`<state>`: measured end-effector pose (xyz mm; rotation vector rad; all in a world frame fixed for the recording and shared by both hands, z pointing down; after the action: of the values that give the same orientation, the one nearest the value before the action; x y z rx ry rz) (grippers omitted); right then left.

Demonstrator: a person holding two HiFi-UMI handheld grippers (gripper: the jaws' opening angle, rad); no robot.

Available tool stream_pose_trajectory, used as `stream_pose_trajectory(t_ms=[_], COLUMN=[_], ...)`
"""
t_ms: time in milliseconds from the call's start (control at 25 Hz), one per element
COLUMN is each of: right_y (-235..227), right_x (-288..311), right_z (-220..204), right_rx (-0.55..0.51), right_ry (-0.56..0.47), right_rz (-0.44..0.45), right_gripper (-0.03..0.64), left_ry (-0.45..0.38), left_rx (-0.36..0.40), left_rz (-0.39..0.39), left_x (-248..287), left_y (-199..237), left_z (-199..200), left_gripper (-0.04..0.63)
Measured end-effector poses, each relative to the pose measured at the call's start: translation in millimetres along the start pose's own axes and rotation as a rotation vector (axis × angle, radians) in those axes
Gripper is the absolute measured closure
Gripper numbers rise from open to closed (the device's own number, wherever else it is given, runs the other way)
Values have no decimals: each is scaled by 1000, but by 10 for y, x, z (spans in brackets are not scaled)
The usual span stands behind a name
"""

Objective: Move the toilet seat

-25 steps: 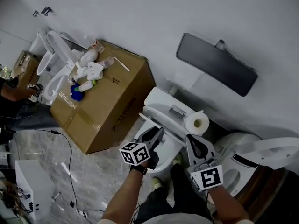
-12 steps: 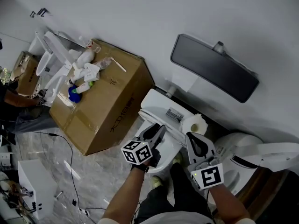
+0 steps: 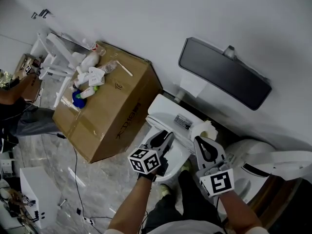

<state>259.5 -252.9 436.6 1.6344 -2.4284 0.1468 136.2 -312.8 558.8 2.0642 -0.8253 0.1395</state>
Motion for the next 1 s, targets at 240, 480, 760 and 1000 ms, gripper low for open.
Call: stream_pose_trajectory(t_ms=[240,480,760,1000], right_y=[152,299,470,756], right_x=[-12,-124,-402,-769], right_z=[93,228,480,770], right_rx=[-10,-31,8,-1], right_ry=[-2,-16,-43,-70], right_rz=[2,-6,-66,-97], right_gripper=[601,601,601,601], left_ry=[16,1,-49,-94], left_rx=[71,163,318,415], left_rz=[-3,-47,-112,-180], left_x=[-86,-212,-753,-1412], left_y=[-109,-440,-1073,-1614], left_z=[54,219,353,349], left_gripper=[465,485,558,580])
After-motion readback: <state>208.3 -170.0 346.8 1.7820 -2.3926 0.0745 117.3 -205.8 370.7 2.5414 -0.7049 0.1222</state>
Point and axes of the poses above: the fingertips, and each gripper's own axes: x forward along the fingers, y to its left, z out of its top, the point moved 3 cm from there along -x, backward along the fingers, and after that the axes turned 6 degrees about -x, right-handed, at the moved point
